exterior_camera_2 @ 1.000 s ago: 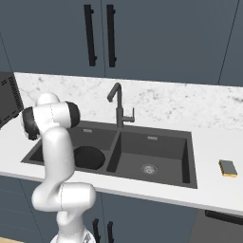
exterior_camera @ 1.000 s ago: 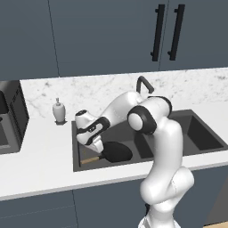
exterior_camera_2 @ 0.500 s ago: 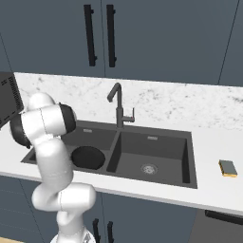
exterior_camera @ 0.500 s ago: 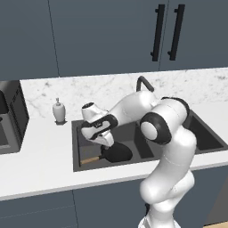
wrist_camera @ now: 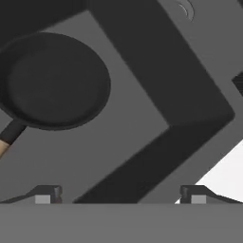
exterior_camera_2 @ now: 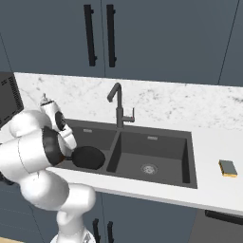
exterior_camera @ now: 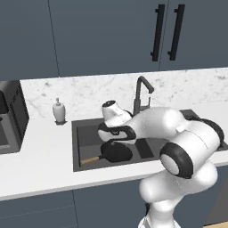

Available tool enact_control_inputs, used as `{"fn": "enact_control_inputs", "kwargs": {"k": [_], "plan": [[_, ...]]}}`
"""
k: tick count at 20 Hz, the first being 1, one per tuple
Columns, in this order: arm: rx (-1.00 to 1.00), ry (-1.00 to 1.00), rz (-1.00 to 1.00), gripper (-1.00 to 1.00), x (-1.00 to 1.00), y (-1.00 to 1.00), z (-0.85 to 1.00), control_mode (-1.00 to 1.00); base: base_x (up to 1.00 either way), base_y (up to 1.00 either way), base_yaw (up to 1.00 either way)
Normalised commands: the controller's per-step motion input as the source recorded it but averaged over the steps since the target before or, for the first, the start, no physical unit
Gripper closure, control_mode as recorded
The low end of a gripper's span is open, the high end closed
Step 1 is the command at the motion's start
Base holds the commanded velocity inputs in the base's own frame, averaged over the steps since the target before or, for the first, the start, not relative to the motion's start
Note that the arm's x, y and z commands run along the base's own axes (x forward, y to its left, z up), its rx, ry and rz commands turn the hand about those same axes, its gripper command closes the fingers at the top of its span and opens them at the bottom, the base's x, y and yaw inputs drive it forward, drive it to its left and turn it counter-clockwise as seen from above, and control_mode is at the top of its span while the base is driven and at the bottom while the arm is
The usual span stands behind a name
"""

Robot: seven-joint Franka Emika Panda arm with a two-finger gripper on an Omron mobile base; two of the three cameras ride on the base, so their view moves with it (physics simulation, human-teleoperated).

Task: Pick the pan and sponge and place them into the sink. Then turn on the water.

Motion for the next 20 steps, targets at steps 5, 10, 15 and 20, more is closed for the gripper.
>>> {"fn": "enact_control_inputs", "kwargs": {"k": [5,10,15,20], "plan": [[0.0,0.0,0.18,-1.0,-0.11,-0.86,0.68,-1.0,0.0,0.0,0.0],[0.0,0.0,0.18,-1.0,-0.19,-0.96,0.43,-1.0,0.0,0.0,0.0],[0.0,0.01,0.19,-1.0,-0.23,-1.0,0.36,-1.0,0.0,0.0,0.0],[0.01,0.0,0.21,-1.0,-0.16,-1.0,0.3,-1.0,0.0,0.0,0.0]]}}
